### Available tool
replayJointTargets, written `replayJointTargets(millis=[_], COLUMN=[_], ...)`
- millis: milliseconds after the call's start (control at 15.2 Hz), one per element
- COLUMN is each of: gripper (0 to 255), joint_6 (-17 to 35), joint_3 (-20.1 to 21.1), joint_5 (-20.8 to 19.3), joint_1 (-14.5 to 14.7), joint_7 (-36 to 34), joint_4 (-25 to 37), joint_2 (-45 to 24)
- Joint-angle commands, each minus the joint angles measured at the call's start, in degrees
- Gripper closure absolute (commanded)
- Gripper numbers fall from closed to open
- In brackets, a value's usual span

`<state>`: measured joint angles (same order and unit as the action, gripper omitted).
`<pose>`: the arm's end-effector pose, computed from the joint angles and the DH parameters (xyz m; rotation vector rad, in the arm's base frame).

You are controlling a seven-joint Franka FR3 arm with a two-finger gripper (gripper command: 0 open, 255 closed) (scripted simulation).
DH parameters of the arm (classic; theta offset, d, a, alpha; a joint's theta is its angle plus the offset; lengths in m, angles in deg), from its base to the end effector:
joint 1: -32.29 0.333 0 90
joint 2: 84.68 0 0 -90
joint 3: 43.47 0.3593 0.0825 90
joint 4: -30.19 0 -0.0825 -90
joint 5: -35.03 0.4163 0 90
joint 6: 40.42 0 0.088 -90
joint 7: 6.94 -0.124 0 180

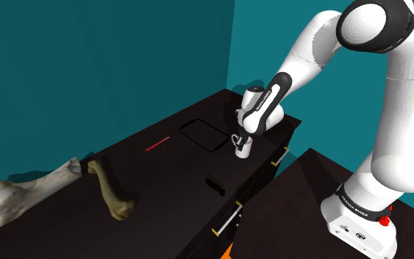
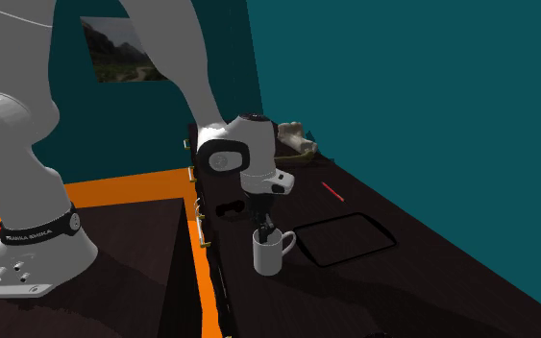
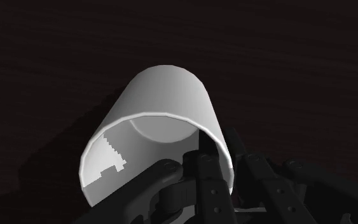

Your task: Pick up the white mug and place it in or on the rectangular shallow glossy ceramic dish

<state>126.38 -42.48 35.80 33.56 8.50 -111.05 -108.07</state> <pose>0.5005 0.0197 0.1299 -3.1014 -0.4598 -0.0608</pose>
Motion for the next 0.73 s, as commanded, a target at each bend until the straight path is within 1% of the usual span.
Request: replayJointTargets(millis=[0, 330, 660], gripper=[255, 255, 255], joint_6=[0.0, 0.0, -3.4], joint_3=[0.0, 0.0, 0.0], joint_5=[0.0, 0.0, 0.0], joint_1=[0.0, 0.0, 0.0], joint_7=[0.0, 0.0, 0.0], joint_4=[0.0, 0.0, -1.0], joint_2=[0.0, 0.0, 4.4])
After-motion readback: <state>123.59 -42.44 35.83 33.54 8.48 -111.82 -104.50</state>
